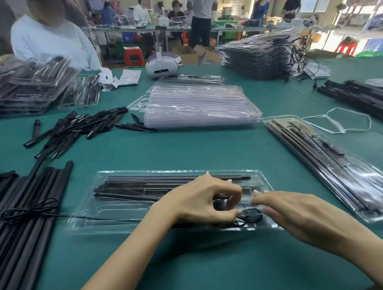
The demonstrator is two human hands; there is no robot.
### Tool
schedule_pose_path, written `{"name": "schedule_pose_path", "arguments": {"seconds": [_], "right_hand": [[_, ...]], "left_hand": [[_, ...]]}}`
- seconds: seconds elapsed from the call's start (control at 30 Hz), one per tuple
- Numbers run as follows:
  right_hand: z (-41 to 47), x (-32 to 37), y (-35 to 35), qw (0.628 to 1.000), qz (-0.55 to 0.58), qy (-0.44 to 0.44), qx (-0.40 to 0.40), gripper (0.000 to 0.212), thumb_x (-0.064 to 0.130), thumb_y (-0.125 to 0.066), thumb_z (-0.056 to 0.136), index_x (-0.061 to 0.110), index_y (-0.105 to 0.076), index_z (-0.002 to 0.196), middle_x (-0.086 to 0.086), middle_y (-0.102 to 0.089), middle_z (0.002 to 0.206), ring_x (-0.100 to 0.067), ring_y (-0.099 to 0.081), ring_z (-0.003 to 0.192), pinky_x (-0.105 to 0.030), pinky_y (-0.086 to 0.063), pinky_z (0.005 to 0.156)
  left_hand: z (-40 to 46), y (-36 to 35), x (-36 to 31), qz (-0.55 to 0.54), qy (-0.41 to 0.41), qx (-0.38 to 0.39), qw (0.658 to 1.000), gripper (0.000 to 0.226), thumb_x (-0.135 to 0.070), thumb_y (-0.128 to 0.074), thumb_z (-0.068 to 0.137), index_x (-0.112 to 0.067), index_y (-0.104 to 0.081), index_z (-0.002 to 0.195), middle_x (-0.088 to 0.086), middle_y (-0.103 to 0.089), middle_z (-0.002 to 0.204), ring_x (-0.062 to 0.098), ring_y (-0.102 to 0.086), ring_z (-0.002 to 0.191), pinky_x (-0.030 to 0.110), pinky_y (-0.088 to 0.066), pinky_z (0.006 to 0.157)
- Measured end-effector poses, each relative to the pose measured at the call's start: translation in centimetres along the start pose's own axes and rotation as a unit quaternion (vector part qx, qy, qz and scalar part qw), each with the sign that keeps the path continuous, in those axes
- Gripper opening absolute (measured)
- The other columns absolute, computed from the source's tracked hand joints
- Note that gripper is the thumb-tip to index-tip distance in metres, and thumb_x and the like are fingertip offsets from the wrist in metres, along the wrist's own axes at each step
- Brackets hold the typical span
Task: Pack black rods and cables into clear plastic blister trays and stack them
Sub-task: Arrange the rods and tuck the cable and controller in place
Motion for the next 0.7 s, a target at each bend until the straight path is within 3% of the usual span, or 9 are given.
{"name": "schedule_pose_path", "arguments": {"seconds": [0.03, 0.1, 0.2, 0.3, 0.5, 0.6, 0.67, 0.7], "right_hand": [[0.0, 0.2, 0.0, 0.999, -0.017, 0.01, -0.028, 0.019, 0.021, -0.04, 0.098, 0.019, -0.051, 0.113, -0.005, -0.071, 0.105, -0.017, -0.068, 0.09, -0.029, -0.051, 0.08], [-0.4, 1.0, -0.3, 0.994, -0.073, 0.011, -0.085, 0.027, 0.009, -0.046, 0.09, 0.018, -0.052, 0.115, -0.007, -0.061, 0.124, -0.019, -0.058, 0.106, -0.038, -0.043, 0.093], [-1.4, 3.7, -1.6, 0.982, -0.113, 0.028, -0.148, 0.027, 0.011, -0.051, 0.091, 0.014, -0.066, 0.112, -0.006, -0.06, 0.118, -0.021, -0.055, 0.102, -0.036, -0.039, 0.089], [-1.5, 5.1, -3.4, 0.99, -0.094, 0.0, -0.109, 0.028, 0.021, -0.056, 0.091, 0.005, -0.073, 0.107, -0.005, -0.07, 0.104, -0.022, -0.065, 0.088, -0.03, -0.047, 0.083], [-1.4, 4.9, -3.6, 0.99, -0.058, -0.128, 0.001, 0.044, 0.043, -0.043, 0.092, 0.018, -0.071, 0.115, 0.012, -0.068, 0.115, -0.012, -0.058, 0.106, -0.033, -0.037, 0.095], [-1.6, 5.7, -3.6, 0.987, -0.08, -0.139, 0.019, 0.055, 0.048, -0.031, 0.097, 0.014, -0.069, 0.118, 0.005, -0.067, 0.121, -0.013, -0.065, 0.105, -0.032, -0.037, 0.093], [-1.9, 6.3, -3.8, 0.985, -0.088, -0.15, 0.02, 0.064, 0.051, -0.023, 0.098, 0.011, -0.07, 0.116, 0.001, -0.068, 0.12, -0.013, -0.067, 0.104, -0.034, -0.037, 0.093], [-2.1, 6.6, -4.0, 0.983, -0.092, -0.161, 0.019, 0.067, 0.052, -0.021, 0.098, 0.011, -0.071, 0.113, 0.0, -0.068, 0.119, -0.014, -0.067, 0.105, -0.036, -0.037, 0.094]], "left_hand": [[0.0, 0.3, 0.0, -0.012, -0.003, -0.005, 1.0, 0.02, -0.032, -0.058, 0.087, -0.016, -0.052, 0.077, 0.002, -0.059, 0.075, 0.023, -0.062, 0.087, 0.04, -0.046, 0.089], [0.2, 0.8, 0.0, -0.027, -0.003, -0.013, 1.0, 0.017, -0.026, -0.059, 0.09, -0.014, -0.055, 0.078, 0.004, -0.061, 0.079, 0.026, -0.063, 0.092, 0.048, -0.047, 0.084], [0.2, 1.1, 0.0, -0.036, -0.003, -0.017, 0.999, 0.015, -0.026, -0.059, 0.091, -0.018, -0.055, 0.079, 0.002, -0.065, 0.085, 0.025, -0.063, 0.098, 0.045, -0.046, 0.083], [0.2, 1.0, 0.0, -0.038, -0.006, -0.02, 0.999, 0.016, -0.028, -0.058, 0.091, -0.022, -0.054, 0.077, 0.0, -0.065, 0.086, 0.025, -0.063, 0.1, 0.043, -0.045, 0.084], [0.2, 0.8, 0.5, -0.044, -0.002, -0.024, 0.999, 0.013, -0.026, -0.06, 0.089, -0.025, -0.053, 0.078, -0.003, -0.067, 0.089, 0.02, -0.062, 0.103, 0.04, -0.044, 0.087], [0.2, 0.5, 0.7, -0.037, -0.009, -0.019, 0.999, 0.015, -0.029, -0.06, 0.088, -0.023, -0.053, 0.078, -0.003, -0.067, 0.091, 0.016, -0.062, 0.106, 0.041, -0.044, 0.093], [0.1, 0.0, 1.0, -0.016, -0.017, -0.015, 1.0, 0.018, -0.035, -0.06, 0.088, -0.024, -0.051, 0.078, -0.003, -0.065, 0.089, 0.021, -0.061, 0.106, 0.031, -0.038, 0.105], [0.0, -0.4, 1.2, -0.002, -0.014, -0.013, 1.0, 0.019, -0.039, -0.06, 0.086, -0.024, -0.051, 0.079, -0.002, -0.064, 0.09, 0.024, -0.059, 0.108, 0.023, -0.027, 0.111]]}}
Point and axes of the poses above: each hand's wrist, its own z-axis towards the middle knuckle, its own y-axis out of the back of the hand, x = y × z, the point moved 4 cm from there along z, towards the middle knuckle
